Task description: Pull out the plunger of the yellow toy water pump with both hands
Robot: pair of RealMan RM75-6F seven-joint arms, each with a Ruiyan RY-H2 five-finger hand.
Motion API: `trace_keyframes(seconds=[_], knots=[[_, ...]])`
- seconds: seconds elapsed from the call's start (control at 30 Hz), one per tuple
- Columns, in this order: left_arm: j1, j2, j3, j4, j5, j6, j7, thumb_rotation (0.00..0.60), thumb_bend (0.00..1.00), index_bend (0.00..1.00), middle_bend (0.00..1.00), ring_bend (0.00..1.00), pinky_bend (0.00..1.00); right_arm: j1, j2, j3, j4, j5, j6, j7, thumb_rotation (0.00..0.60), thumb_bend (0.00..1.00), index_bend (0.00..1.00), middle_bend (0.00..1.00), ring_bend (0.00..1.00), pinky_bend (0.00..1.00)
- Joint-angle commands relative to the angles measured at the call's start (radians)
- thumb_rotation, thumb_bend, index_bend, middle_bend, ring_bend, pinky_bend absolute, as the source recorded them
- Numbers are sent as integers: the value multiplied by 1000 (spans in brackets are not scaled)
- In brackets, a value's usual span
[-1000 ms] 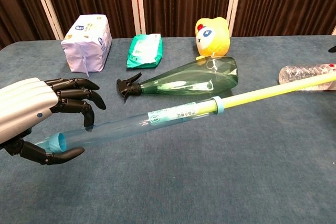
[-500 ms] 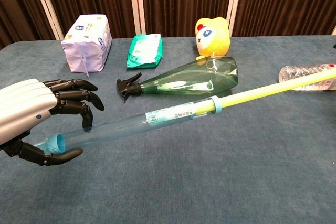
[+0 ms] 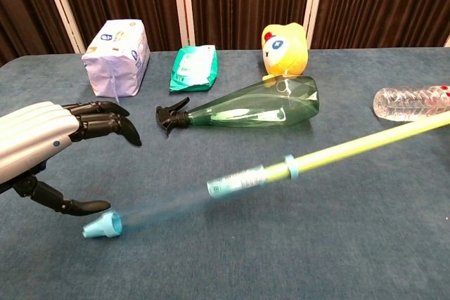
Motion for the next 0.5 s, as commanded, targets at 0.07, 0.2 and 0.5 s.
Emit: trace_keyframes(seconds=[0.07,0.2,0.5], knots=[[4,-2,-3,9,-7,1,-8,600,94,134,216,112,227,-5,15,-1,-13,13,-43,-42,600,461,125,0,0,17],[1,1,-10,19,-24,-9,-40,600,80,96,202,112,227,-17,39,-12,-30,17,-74,-106,600,407,18,0,0,11],[10,32,-26,44,-40,23,-105,600,75,94,196,112,227,-65,181,2,-236,105,-203,-545,600,63,0,0,0,0]])
